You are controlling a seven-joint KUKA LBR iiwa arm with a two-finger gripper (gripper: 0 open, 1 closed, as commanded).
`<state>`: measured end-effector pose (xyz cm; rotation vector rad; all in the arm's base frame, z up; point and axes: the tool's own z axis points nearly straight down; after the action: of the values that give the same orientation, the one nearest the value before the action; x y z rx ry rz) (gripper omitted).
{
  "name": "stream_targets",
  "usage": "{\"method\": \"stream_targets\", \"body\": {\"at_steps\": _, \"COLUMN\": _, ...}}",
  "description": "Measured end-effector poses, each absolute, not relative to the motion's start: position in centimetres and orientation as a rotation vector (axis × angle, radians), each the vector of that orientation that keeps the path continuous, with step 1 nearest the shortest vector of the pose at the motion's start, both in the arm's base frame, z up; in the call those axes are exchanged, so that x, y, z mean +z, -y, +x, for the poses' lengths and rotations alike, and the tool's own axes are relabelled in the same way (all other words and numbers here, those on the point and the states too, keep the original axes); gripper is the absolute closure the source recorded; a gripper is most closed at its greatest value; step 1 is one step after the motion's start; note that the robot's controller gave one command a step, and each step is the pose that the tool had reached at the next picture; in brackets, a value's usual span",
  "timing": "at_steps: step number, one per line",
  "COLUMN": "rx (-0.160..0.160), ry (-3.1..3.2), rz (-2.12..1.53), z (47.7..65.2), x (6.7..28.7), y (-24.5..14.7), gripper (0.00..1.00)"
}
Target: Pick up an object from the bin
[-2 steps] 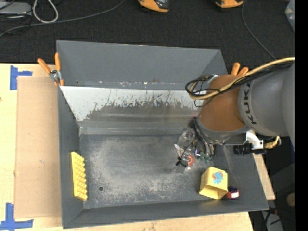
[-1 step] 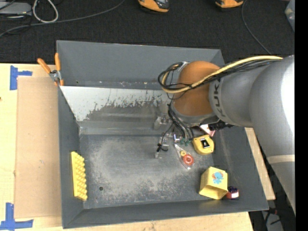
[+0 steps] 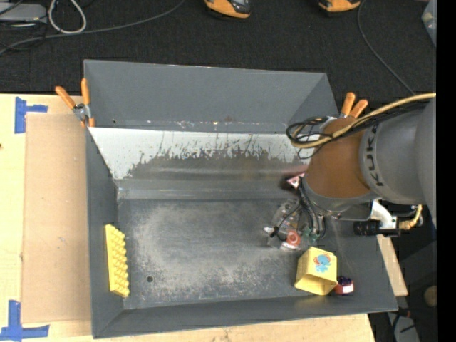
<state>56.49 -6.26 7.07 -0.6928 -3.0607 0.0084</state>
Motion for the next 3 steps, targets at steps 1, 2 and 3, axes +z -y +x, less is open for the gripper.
{"method": "stream_targets", "body": {"at_steps": 1, "rx": 0.009, "ry": 3.061, "rz": -0.692, "z": 56.5, "x": 7.1, "y": 6.3, "gripper": 1.0}}
{"method": "stream_targets", "body": {"at_steps": 2, "rx": 0.007, "ry": 3.058, "rz": -0.691, "z": 56.4, "x": 8.4, "y": 6.2, "gripper": 1.0}}
{"method": "stream_targets", "body": {"at_steps": 3, "rx": 0.006, "ry": 3.059, "rz": -0.69, "z": 56.4, "x": 9.5, "y": 6.2, "gripper": 1.0}}
